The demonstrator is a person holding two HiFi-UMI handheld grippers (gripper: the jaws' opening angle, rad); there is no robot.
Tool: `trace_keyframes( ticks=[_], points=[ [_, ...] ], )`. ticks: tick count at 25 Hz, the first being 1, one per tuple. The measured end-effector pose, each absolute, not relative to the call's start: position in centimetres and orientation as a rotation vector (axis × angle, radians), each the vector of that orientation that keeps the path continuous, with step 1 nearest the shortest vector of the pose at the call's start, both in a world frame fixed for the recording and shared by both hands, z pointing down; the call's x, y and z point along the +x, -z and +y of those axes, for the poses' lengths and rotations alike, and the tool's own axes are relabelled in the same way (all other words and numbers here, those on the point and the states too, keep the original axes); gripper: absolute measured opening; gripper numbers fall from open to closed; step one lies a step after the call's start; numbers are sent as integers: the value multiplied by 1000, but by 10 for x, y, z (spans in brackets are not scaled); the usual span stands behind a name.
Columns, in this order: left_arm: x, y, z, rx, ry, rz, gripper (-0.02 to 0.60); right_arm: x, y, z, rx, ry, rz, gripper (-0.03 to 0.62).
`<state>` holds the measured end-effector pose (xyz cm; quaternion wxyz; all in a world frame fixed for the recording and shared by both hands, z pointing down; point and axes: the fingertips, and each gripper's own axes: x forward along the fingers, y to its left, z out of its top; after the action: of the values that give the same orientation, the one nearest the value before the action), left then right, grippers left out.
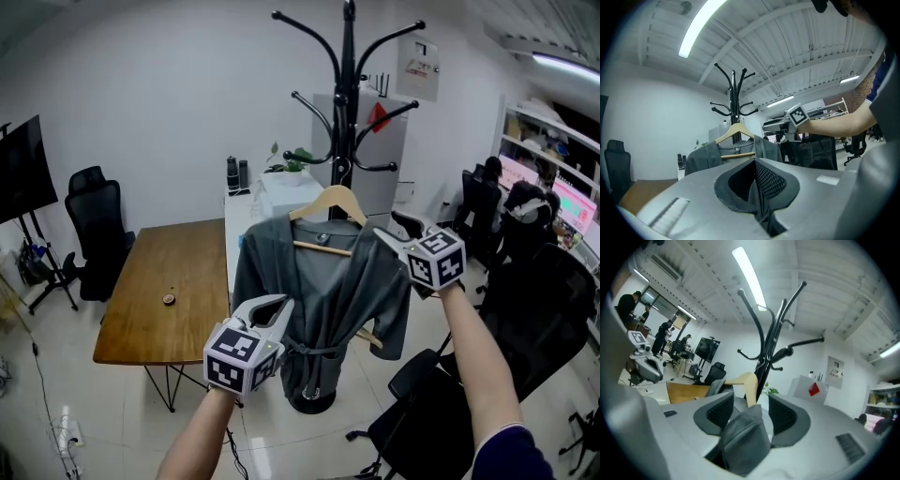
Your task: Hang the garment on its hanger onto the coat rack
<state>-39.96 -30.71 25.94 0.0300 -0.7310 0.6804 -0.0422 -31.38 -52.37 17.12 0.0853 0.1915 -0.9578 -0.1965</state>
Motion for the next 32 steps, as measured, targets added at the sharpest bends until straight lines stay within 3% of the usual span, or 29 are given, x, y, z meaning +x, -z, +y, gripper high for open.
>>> trace_keyframes(
  ticks=[3,9,10,12,13,16,32],
  points=[
    [-399,-276,-301,-2287,119,2112,2,-293,-183,-469,522,536,-2955,199],
    [-389,-318,-285,-2397,88,2134,2,-271,-269,-383,566,173,-3077,195],
    [-388,-325,-282,-2418,65,2142,2,-267,-282,-371,570,103,-3091,144],
    [-384,-335,-274,-2453,27,2149,2,-261,-302,-354,599,3,-3096,118],
    [-382,-338,-272,-2465,20,2148,2,-258,-309,-349,630,-19,-3090,61],
    [-372,-341,-268,-2494,15,2127,2,-252,-320,-339,684,-45,-3070,3],
    [-355,-336,-255,-2522,18,2075,2,-258,-317,-308,615,9,-3050,0]
  ],
)
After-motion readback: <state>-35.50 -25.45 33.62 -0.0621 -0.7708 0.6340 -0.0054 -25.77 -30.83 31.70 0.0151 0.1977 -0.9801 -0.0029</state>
